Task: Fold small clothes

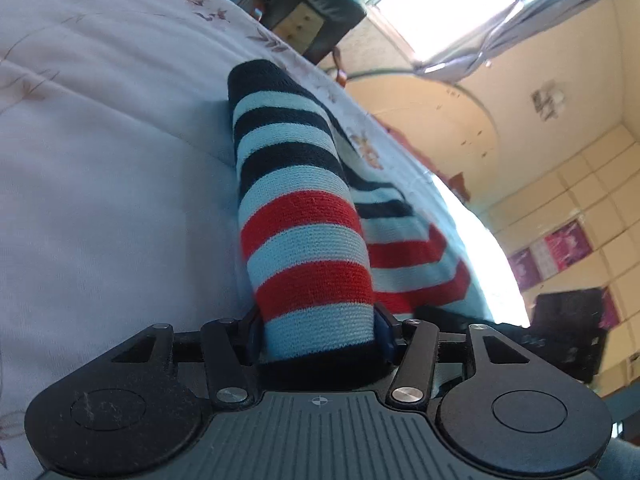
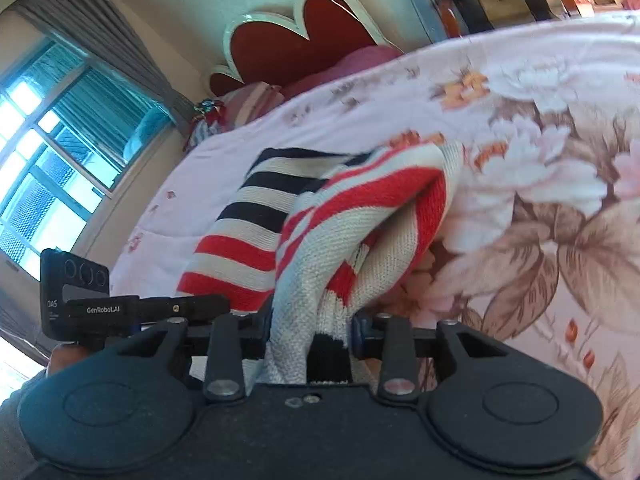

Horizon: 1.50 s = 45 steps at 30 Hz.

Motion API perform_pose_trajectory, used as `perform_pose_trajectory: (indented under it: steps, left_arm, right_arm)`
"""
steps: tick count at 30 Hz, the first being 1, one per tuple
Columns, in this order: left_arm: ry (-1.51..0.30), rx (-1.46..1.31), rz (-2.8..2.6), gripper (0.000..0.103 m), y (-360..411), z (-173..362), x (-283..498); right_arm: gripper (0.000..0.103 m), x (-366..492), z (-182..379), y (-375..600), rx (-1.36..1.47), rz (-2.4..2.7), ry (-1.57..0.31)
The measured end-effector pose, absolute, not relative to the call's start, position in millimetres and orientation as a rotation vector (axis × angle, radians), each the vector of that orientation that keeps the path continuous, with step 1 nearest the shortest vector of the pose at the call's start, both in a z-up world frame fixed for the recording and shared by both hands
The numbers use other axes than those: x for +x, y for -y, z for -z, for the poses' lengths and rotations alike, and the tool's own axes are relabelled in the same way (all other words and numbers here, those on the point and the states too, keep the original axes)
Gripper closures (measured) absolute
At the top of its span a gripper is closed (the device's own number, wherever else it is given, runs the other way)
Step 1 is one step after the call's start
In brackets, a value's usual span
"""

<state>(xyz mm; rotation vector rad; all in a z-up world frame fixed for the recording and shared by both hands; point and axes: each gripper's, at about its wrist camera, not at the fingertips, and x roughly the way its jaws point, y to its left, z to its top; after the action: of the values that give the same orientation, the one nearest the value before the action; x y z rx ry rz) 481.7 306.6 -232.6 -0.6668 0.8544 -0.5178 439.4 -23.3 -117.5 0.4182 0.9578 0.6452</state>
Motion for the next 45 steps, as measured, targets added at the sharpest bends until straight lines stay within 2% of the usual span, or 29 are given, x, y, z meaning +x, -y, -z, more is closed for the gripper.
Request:
perform_pose_trajectory:
  steps: [1,3,5,7,12,15,16,17,18,19,24,27,28,31,32,37,39,40,41,45]
  left_arm:
    - [-0.84,-0.675,0.516,0.048,-307.1,235.8,479.0]
    - [-0.824,-0.659,0.502,0.045,-305.1,234.9,475.4]
    - [-0.815,-0.604,0.475,0.034,-305.5,226.4,465.6]
    - [-0.771,-0.542,0.414,0.029,-313.7,209.7,453.5]
    - [-0.637,-0.45,0.443,0.029,-321.3,168.3,457.4]
    - [-0.651,-0.33,0.526,0.029,-290.6,157.8,481.9]
    - [-0.673,-0.286,0.539,0.029,-280.6,160.0,490.3]
    - [-0.687,-0.245,0.539,0.029,-271.7,163.2,495.8]
    - [-0.708,-0.22,0.53,0.029,-267.0,166.7,501.7]
    - [-0.725,-0.205,0.516,0.029,-264.1,169.9,505.6]
    - [-0.74,-0.158,0.485,0.029,-249.0,176.7,514.2]
    - [-0.732,-0.075,0.468,0.029,-238.1,170.1,504.5]
    - [-0.72,-0.071,0.466,0.029,-239.3,164.9,498.9]
    - [-0.664,-0.105,0.477,0.029,-252.7,148.9,470.5]
    - [-0.65,-0.111,0.481,0.029,-256.0,145.8,459.5]
    - [-0.627,-0.065,0.484,0.029,-246.8,146.1,408.5]
    - [-0.656,0.013,0.447,0.029,-234.7,155.7,398.2]
    - [-0.652,0.053,0.429,0.029,-229.2,160.1,393.2]
    - [-0.648,0.082,0.411,0.029,-224.5,163.0,390.6]
    - [-0.622,0.174,0.344,0.029,-205.0,167.8,382.8]
  right_arm:
    - [0.062,439.9,127.6,26.6,0.447,-0.622,-0.976]
    - [0.062,438.8,137.4,40.4,0.556,-0.61,-0.985]
    - [0.053,435.2,131.6,50.5,0.577,-0.587,-0.988]
    - [0.049,429.1,113.4,62.1,0.535,-0.546,-0.947]
    - [0.05,438.6,91.9,82.5,0.58,-0.518,-0.897]
    - [0.05,466.0,102.3,75.5,0.632,-0.495,-0.939]
    - [0.055,473.2,106.4,70.0,0.625,-0.482,-0.946]
    - [0.075,476.9,108.9,66.0,0.613,-0.467,-0.943]
    - [0.087,478.7,108.7,62.2,0.598,-0.478,-0.924]
    - [0.093,477.6,105.0,57.9,0.553,-0.485,-0.884]
    - [0.094,471.7,109.0,34.1,0.202,-0.427,-0.833]
    - [0.089,468.9,105.7,34.8,0.19,-0.395,-0.83]
    - [0.083,465.5,99.4,34.4,0.182,-0.37,-0.831]
    - [0.082,440.9,69.9,36.8,0.184,-0.39,-0.771]
    - [0.086,431.9,61.7,35.8,0.188,-0.428,-0.767]
    - [0.09,380.0,43.4,16.9,0.085,-0.561,-0.784]
    - [0.09,364.8,48.8,9.2,0.011,-0.561,-0.802]
    - [0.094,358.7,55.6,4.9,-0.049,-0.55,-0.819]
    - [0.102,355.2,62.9,1.4,-0.101,-0.529,-0.834]
    - [0.103,349.6,85.4,1.3,-0.146,-0.51,-0.842]
